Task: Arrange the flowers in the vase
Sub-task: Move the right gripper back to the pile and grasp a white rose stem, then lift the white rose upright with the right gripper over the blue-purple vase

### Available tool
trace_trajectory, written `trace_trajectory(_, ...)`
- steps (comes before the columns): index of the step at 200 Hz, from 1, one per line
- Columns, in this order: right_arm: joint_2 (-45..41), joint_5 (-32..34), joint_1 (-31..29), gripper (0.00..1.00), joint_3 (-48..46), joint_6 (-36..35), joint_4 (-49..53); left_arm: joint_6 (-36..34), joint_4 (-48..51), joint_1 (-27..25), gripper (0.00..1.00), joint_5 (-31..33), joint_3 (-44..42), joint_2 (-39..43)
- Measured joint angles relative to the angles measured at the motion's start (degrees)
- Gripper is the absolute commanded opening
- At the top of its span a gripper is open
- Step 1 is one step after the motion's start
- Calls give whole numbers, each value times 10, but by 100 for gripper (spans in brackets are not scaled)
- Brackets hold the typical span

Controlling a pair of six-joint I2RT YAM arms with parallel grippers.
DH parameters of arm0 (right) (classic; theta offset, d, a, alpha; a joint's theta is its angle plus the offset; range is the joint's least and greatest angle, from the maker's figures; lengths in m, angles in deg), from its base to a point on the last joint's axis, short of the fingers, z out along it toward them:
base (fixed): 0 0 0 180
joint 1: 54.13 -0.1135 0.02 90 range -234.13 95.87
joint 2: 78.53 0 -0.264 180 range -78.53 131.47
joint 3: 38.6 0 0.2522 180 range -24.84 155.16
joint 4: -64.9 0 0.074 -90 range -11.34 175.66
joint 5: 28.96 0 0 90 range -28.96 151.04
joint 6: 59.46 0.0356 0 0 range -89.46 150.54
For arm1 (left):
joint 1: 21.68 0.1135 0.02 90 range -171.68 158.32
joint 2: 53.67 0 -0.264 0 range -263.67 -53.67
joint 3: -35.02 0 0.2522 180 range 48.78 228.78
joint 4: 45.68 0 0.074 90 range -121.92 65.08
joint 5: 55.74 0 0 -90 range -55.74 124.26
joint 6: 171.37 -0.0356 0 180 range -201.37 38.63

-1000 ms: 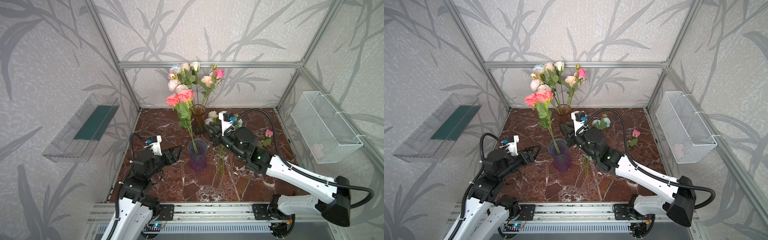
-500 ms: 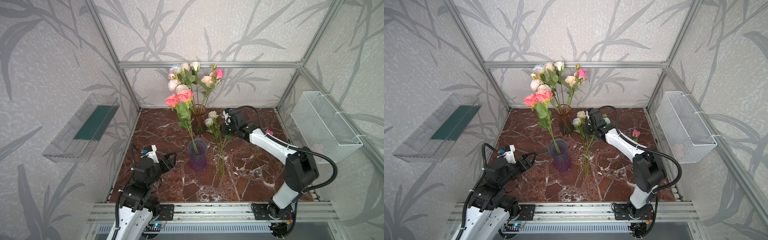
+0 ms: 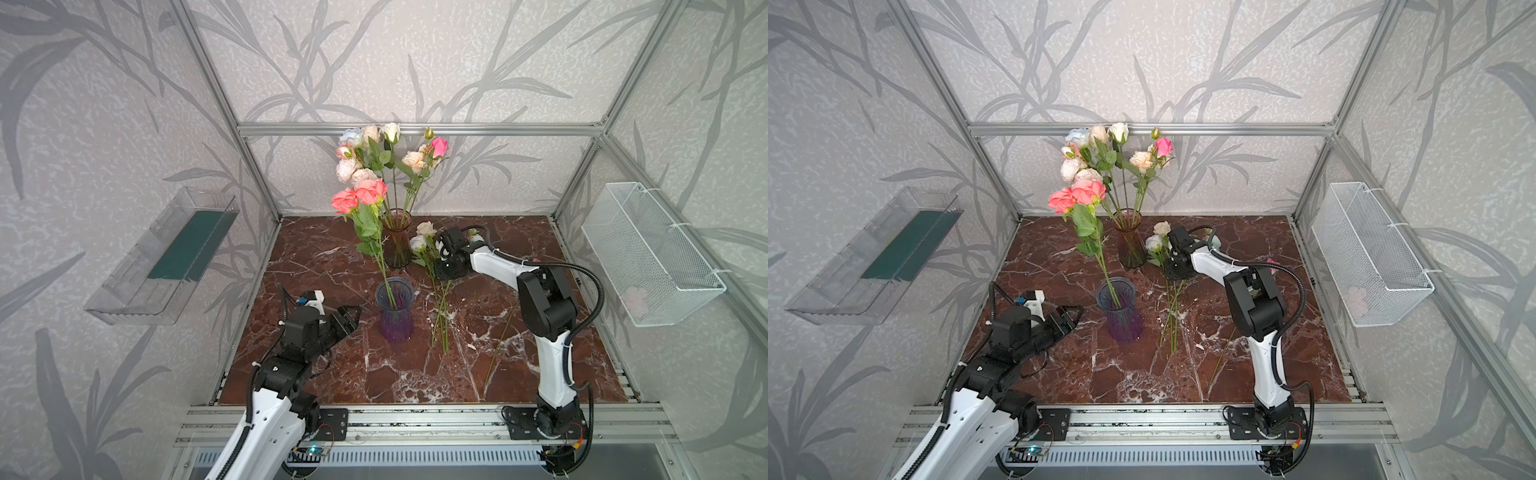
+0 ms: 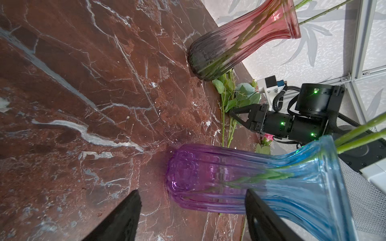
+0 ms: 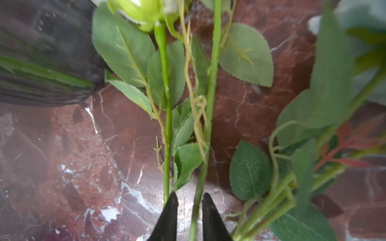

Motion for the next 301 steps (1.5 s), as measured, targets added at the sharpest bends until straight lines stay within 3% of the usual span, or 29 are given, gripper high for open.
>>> trace_trajectory(39,9,0,1,9,10,3,6,0,-12,0,79,2,0,-3)
trace_trajectory(104,-19,-17,7,3,-28,35,-37,-1,-20,0,79,2,0,-13)
trace_trajectory(203,-272,-24,7,2,-293,128,-323,-1,-26,0,79,2,16,-16)
trace_trajectory(301,-516,23,-4,1,-379,137,-389,-8,-47,0,79,-15,28,22)
